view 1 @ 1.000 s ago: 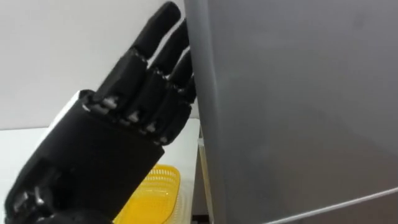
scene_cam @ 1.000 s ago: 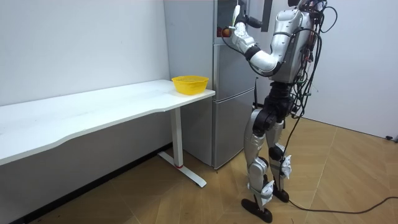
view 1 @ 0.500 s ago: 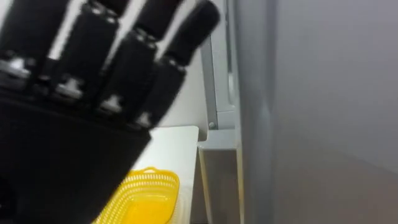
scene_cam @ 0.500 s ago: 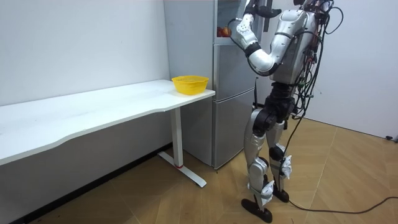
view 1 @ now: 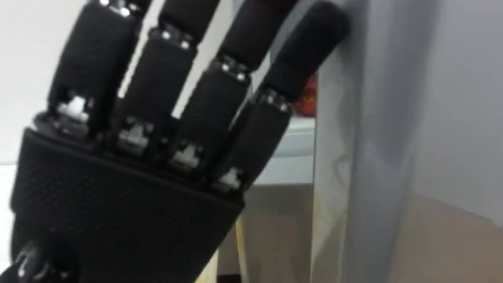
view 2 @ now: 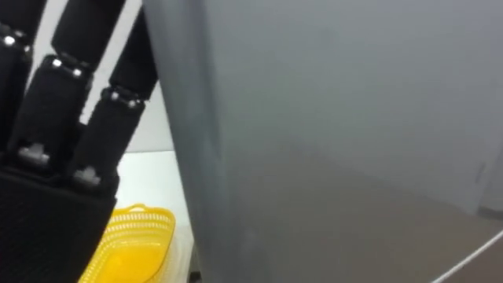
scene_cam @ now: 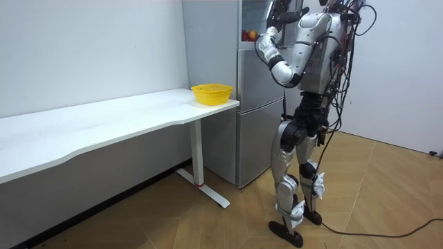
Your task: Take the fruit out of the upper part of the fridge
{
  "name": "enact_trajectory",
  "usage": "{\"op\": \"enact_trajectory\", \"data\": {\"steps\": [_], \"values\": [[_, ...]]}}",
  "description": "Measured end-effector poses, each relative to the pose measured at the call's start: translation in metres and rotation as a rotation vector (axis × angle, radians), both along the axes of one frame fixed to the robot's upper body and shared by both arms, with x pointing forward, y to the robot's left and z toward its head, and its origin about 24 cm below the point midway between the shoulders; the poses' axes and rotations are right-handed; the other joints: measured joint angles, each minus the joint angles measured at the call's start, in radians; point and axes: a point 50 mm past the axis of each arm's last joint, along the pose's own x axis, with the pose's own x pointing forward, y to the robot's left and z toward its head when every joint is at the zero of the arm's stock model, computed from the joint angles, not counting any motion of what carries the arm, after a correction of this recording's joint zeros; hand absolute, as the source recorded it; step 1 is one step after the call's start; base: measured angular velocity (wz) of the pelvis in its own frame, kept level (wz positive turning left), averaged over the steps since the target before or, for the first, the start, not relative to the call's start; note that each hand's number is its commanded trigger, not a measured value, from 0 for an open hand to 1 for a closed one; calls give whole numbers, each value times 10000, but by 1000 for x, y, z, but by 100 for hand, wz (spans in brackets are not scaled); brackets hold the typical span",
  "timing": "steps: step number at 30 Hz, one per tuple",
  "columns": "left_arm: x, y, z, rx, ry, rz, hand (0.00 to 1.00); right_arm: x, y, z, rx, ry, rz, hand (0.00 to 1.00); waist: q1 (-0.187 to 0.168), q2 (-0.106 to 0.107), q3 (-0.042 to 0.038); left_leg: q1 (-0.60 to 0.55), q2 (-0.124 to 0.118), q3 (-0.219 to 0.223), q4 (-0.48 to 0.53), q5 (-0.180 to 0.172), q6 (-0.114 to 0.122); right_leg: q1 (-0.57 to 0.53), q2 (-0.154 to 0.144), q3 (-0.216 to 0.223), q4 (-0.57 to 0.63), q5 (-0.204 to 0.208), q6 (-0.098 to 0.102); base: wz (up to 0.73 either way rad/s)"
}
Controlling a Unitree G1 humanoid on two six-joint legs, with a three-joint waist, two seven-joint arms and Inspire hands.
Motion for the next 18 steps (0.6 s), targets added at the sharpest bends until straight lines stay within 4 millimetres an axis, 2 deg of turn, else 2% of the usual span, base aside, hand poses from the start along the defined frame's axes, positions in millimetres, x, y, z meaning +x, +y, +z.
{"op": "enact_trajectory", "data": {"steps": [6,12,18], "values": [[-4,-18,1,-138,-22,-1035,0,6,5,-1,143,-111,74,0,-430,94,-43,45,35,181,-129,-7,8,-99,8,69,17,3,0,-8],[-9,-39,0,438,-10,-2401,0,8,8,-1,268,-24,469,0,-665,177,-68,78,76,281,-173,-8,4,-134,36,154,33,10,-8,-4],[-11,-57,-8,929,438,-3424,0,17,8,0,317,-294,563,0,-1007,171,-65,27,89,349,-176,-3,-3,-218,70,265,19,18,-23,-3]]}}
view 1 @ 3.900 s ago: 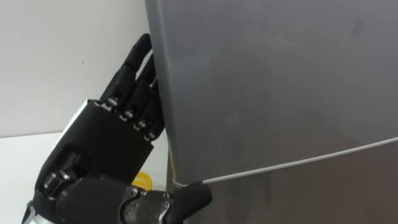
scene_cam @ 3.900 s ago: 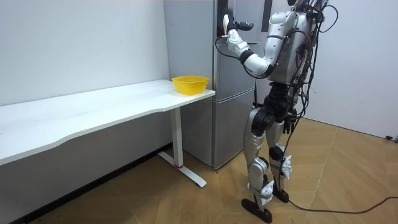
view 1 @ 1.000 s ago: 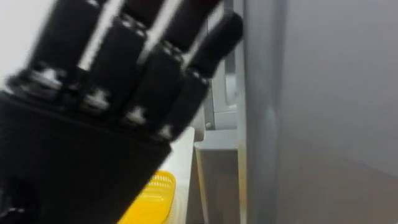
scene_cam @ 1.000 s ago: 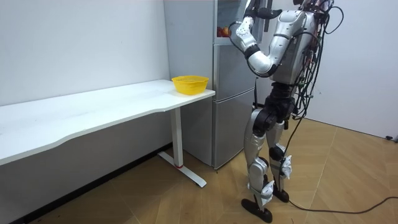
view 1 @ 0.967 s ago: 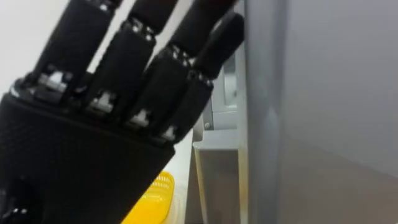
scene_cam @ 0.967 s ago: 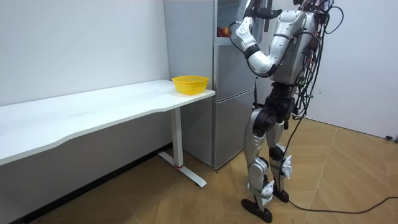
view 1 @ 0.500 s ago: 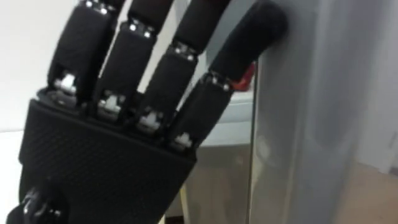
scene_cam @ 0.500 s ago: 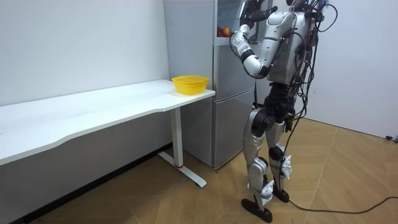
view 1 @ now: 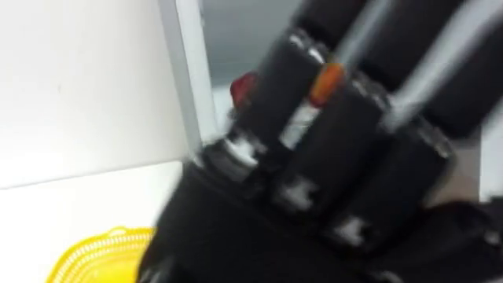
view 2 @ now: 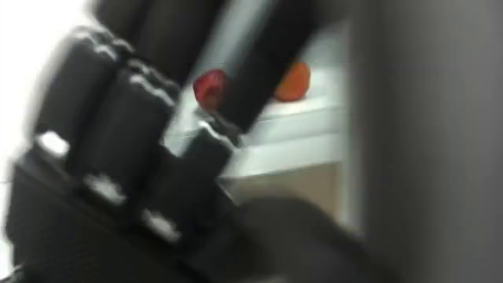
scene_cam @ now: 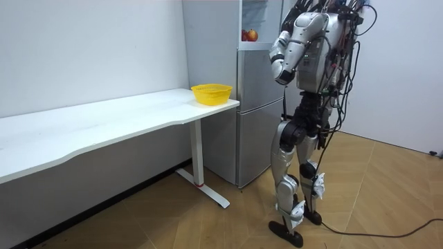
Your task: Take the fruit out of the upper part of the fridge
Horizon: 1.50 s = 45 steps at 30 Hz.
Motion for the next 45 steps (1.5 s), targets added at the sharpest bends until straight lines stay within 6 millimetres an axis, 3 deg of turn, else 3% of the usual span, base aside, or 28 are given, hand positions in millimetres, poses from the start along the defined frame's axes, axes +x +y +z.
{"op": "enact_trajectory", "data": {"steps": [7,13,20,34,45], "values": [[4,-10,-2,153,177,-364,0,6,4,0,140,-202,111,0,-90,-58,34,72,5,207,-1,2,2,-54,-1,213,-6,-4,7,-9],[6,-26,-3,226,156,-1035,0,21,7,1,182,-534,389,0,-239,-261,143,44,5,221,-2,3,3,-181,4,257,0,-3,6,-1],[10,-36,-3,339,240,-1293,0,26,7,2,28,-762,433,0,-269,-212,99,25,6,220,-4,2,3,-190,9,301,-14,-2,5,0],[9,-38,-3,349,316,-1361,0,23,6,2,-74,-682,421,0,-350,-101,24,57,2,251,-11,4,0,-187,27,293,-15,0,1,0],[7,-52,-1,715,481,-1757,0,24,11,1,121,-619,612,0,-832,-104,26,60,7,345,-24,3,0,-200,25,314,-36,2,-1,0]]}}
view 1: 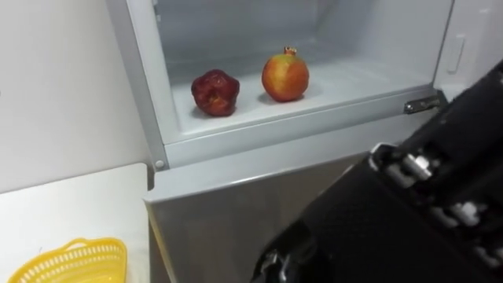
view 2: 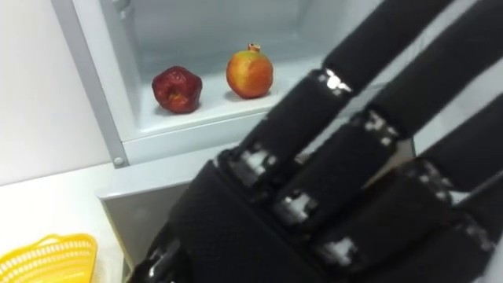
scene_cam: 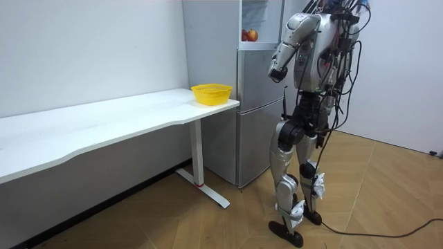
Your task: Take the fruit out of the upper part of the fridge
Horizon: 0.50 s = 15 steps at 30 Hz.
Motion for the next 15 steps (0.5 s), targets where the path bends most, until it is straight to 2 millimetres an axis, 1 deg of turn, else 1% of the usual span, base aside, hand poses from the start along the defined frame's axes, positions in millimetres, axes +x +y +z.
{"op": "enact_trajectory", "data": {"steps": [4,6,7,9,11,12,13,15], "values": [[-3,-11,2,150,-23,-382,0,-1,-1,0,-70,97,-252,0,-61,66,-16,-13,2,13,2,-1,0,5,-2,5,-50,0,0,0],[-3,-15,6,349,-323,-347,0,1,-1,0,-64,66,-253,0,-212,78,-19,-1,5,63,-2,-1,0,13,5,4,-57,2,-4,0],[-3,-16,6,393,-386,-304,0,2,-1,0,-63,39,-254,0,-266,78,-18,8,8,139,-4,-1,-1,12,8,18,-60,4,-7,-9],[-2,-19,8,492,-472,-283,0,5,-1,1,-63,-36,-265,0,-450,68,-13,78,63,421,-1,-1,-1,8,34,178,-60,13,-21,-20],[0,-20,9,554,-534,-285,0,5,-2,1,-49,-62,-435,0,-632,66,-11,121,66,479,2,-1,0,9,43,302,-59,14,-22,-19],[1,-22,12,581,-592,-281,0,4,-3,1,-16,-87,-630,0,-776,67,-11,140,66,611,-3,-2,-1,6,44,375,-89,15,-23,-17],[1,-23,13,593,-617,-281,0,4,-3,1,-1,-98,-768,0,-828,67,-11,160,66,714,-6,-3,-2,7,51,446,-133,18,-25,-26],[4,-27,15,682,-517,-198,0,1,-8,2,2,-108,-1199,0,-985,75,-13,248,78,1010,0,-3,-2,-11,79,754,-162,35,-22,-43]]}}
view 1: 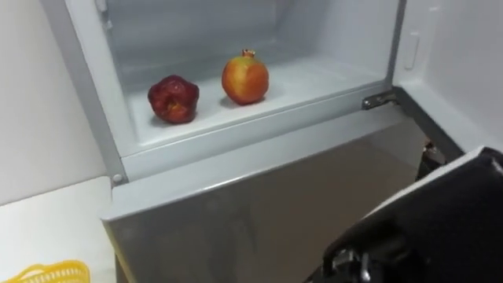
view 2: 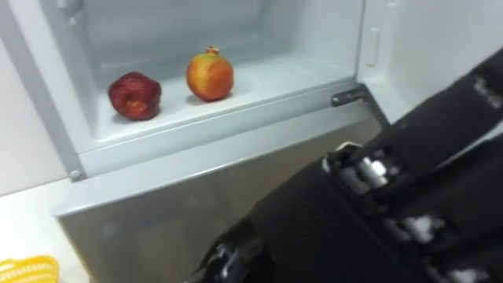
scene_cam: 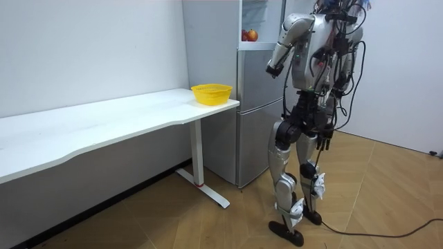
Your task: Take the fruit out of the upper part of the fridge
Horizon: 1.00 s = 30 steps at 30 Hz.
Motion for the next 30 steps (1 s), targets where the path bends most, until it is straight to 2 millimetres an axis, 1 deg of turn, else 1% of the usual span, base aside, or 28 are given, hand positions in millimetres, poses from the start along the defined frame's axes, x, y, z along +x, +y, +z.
{"op": "enact_trajectory", "data": {"steps": [2,4,7,9,10,12,16,19,22,24,25,27,28,29,30], "values": [[1,-1,0,26,115,83,0,-3,-4,0,-75,83,-218,0,-144,15,-2,80,23,193,-4,-2,-3,-10,28,226,-3,4,-4,-37],[2,0,1,7,197,187,0,-9,-10,1,-254,166,-493,0,-421,104,-52,104,99,240,-1,-46,-69,-35,64,343,-12,7,-9,-22],[2,0,2,5,149,210,0,-15,-12,1,-298,245,-688,0,-444,153,-71,112,133,308,-19,-51,-78,-125,142,595,69,25,-37,-28],[3,0,3,33,148,289,0,-20,-13,0,-283,338,-860,0,-597,162,-57,198,149,313,-89,-51,-79,-129,210,610,176,29,-44,-14],[3,-1,3,53,167,315,0,-21,-14,0,-277,354,-921,0,-615,168,-53,253,162,331,-156,-50,-79,-113,232,613,186,29,-45,-8],[4,0,4,61,175,376,0,-22,-15,0,-248,327,-1121,0,-618,178,-40,377,191,373,-324,-52,-82,-102,289,621,179,30,-46,-12],[4,0,5,63,158,428,0,-20,-15,1,-211,240,-1109,0,-579,182,-1,356,192,373,-376,-57,-90,-147,296,607,177,30,-46,2],[5,1,6,157,131,577,0,-18,-14,1,-187,115,-1098,0,-338,172,7,349,171,346,-379,-64,-102,-154,274,580,169,29,-50,0],[8,5,3,508,-161,1011,0,-15,-16,1,-253,-53,-1218,0,-255,168,12,281,122,194,-389,-64,-102,-125,200,324,148,24,-63,23],[10,10,1,781,-417,1346,0,-16,-16,2,-239,-83,-1246,0,158,138,32,311,128,149,-415,-63,-103,-90,191,296,159,32,-48,9],[11,13,2,831,-570,1517,0,-16,-16,1,-214,-101,-1245,0,244,137,36,308,128,115,-415,-63,-103,-83,195,294,158,39,-39,9],[13,30,8,764,-1183,2453,0,-17,-16,1,-157,-179,-1275,0,619,139,62,307,125,4,-418,-61,-101,-40,181,225,150,55,-16,13],[14,34,10,749,-1337,2754,0,-18,-16,1,-135,-183,-1318,0,698,135,81,307,129,-81,-412,-60,-101,24,168,158,123,58,-14,24],[15,44,11,696,-1529,3298,0,-23,-16,1,-124,-116,-1384,0,836,131,82,329,127,-163,-392,-60,-101,74,147,30,1,59,-12,25],[15,56,13,603,-1708,3900,0,-26,-16,0,-129,-49,-1470,0,1066,130,83,370,116,-198,-392,-59,-101,95,148,16,-12,63,-9,18]]}}
